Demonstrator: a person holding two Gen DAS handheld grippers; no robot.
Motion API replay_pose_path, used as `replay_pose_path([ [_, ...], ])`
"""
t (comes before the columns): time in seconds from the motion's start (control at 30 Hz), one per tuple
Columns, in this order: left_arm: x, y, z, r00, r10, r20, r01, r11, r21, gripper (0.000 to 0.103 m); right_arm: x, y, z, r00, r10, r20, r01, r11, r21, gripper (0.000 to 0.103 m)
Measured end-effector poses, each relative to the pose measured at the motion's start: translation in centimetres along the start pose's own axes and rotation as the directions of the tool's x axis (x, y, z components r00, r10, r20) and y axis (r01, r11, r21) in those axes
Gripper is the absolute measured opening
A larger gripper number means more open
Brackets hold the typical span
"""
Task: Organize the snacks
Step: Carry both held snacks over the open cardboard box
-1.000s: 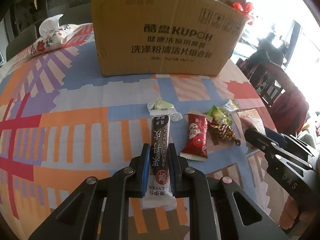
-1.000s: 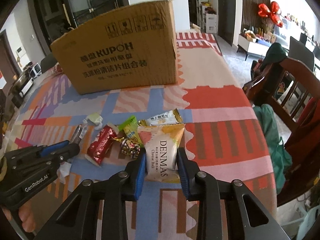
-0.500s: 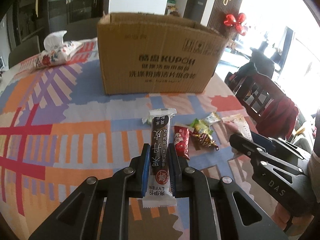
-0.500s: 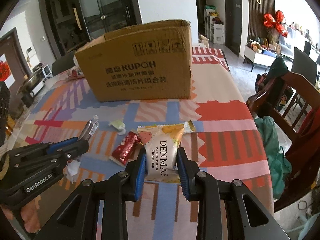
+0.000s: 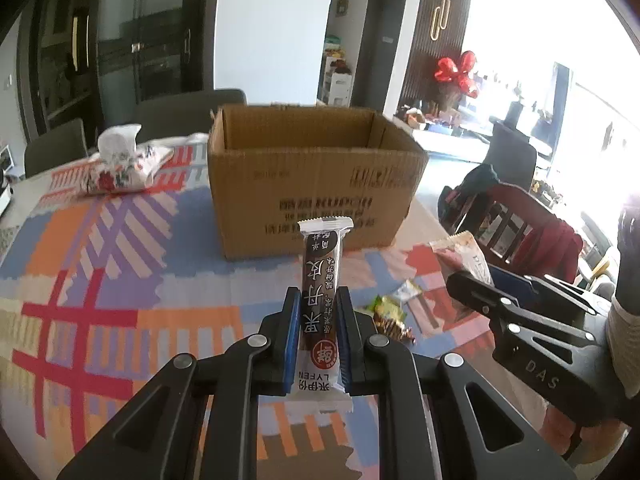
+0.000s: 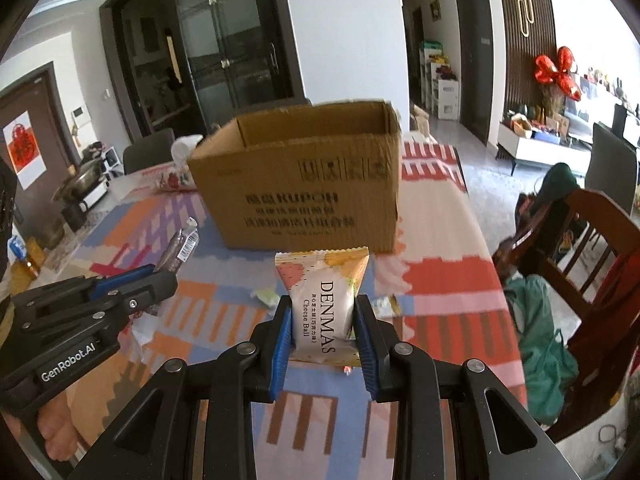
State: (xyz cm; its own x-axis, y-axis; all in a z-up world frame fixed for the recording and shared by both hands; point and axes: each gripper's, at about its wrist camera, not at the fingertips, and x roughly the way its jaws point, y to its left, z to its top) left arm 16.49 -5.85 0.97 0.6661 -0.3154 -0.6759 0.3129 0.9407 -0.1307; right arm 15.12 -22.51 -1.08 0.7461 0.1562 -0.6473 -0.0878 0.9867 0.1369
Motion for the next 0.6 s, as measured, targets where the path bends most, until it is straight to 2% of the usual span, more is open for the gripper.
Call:
replay_pose_path([
  [0.23, -1.1, 0.0, 3.1, 0.998, 0.017, 0.056, -0.019, 0.999, 0.039, 0.018, -1.0, 0.2, 3.4, 0.998, -0.001, 0.065, 0.003, 1.0, -0.027, 0.031],
  [0.6, -2.7, 0.5, 7.7, 0.993, 0.028, 0.118, -0.033, 0.998, 0.046, 0.018, -3.0, 1.7, 8.0, 0.988, 0.01, 0.153, 0.005, 0.995, -0.1, 0.031],
])
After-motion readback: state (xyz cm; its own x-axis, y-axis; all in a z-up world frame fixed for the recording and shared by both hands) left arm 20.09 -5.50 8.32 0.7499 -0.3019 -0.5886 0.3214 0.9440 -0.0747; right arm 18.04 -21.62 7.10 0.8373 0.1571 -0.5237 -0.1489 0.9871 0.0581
